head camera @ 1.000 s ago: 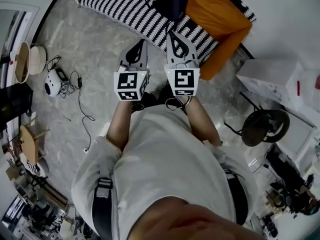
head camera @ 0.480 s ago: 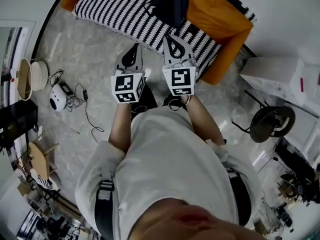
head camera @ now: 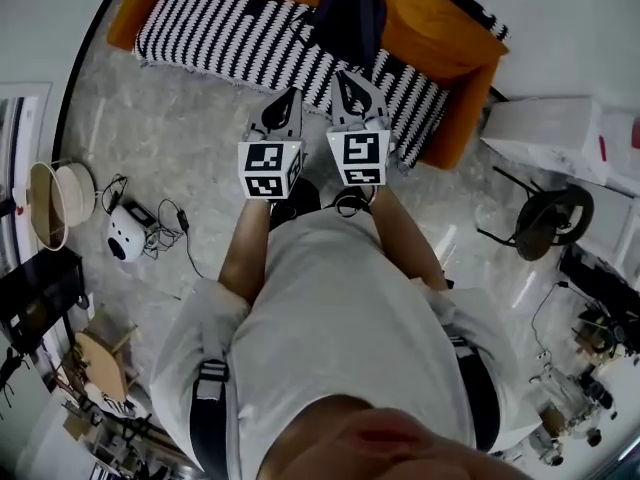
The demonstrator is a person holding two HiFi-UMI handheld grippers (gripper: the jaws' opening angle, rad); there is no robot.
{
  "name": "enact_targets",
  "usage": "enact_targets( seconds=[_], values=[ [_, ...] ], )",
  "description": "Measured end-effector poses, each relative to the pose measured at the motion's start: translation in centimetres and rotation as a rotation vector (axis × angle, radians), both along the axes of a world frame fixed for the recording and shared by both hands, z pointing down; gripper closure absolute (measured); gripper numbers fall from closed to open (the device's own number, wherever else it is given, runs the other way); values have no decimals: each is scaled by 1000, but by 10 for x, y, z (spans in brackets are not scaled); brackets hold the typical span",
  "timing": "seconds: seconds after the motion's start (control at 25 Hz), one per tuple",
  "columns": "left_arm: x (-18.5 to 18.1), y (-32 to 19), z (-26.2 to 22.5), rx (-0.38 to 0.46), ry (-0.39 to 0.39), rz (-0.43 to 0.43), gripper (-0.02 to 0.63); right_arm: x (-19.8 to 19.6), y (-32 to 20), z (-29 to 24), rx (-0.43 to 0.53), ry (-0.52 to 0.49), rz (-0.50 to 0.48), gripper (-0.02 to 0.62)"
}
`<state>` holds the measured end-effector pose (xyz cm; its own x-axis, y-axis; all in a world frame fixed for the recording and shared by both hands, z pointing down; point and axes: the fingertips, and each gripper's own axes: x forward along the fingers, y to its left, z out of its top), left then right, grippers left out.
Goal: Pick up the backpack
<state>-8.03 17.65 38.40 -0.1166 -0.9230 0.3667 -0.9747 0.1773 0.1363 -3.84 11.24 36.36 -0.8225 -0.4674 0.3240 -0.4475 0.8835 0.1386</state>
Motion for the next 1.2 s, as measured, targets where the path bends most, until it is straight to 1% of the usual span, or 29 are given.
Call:
enact_targets(
  seconds=[0.08, 0.2, 0.28, 0.4, 0.56, 0.68, 0.76, 0.84, 0.96, 1.08, 1.2],
  values=[
    [-17, 2, 4, -2, 5, 33, 595, -9, 2, 1, -10, 4, 48, 557],
    [-30, -6, 11, -9, 17, 82, 595, -11, -5, 2, -18, 17, 110, 557],
    [-31, -17, 15, -16, 27, 106, 595, -6, -15, 3, -20, 31, 143, 557],
    [-24, -40, 20, -24, 37, 142, 594, 6, -37, 8, -36, 49, 183, 557],
    [-21, -81, 18, -33, 9, 169, 594, 8, -79, 18, -72, 43, 212, 557],
    [-27, -105, 19, -55, -10, 193, 594, -2, -109, 20, -86, 17, 222, 557],
    [-40, -120, 24, -78, -17, 180, 594, -13, -124, 20, -89, -3, 217, 557],
    [-47, -135, 28, -97, -23, 171, 594, -19, -140, 23, -111, -32, 220, 557],
    [-48, -150, 36, -126, -45, 189, 594, -19, -155, 32, -143, -48, 228, 556],
    [-49, -155, 44, -165, -40, 201, 594, -14, -161, 42, -166, -44, 246, 555],
    [-47, -167, 44, -180, -45, 218, 594, -9, -171, 45, -188, -50, 269, 556]
  ],
)
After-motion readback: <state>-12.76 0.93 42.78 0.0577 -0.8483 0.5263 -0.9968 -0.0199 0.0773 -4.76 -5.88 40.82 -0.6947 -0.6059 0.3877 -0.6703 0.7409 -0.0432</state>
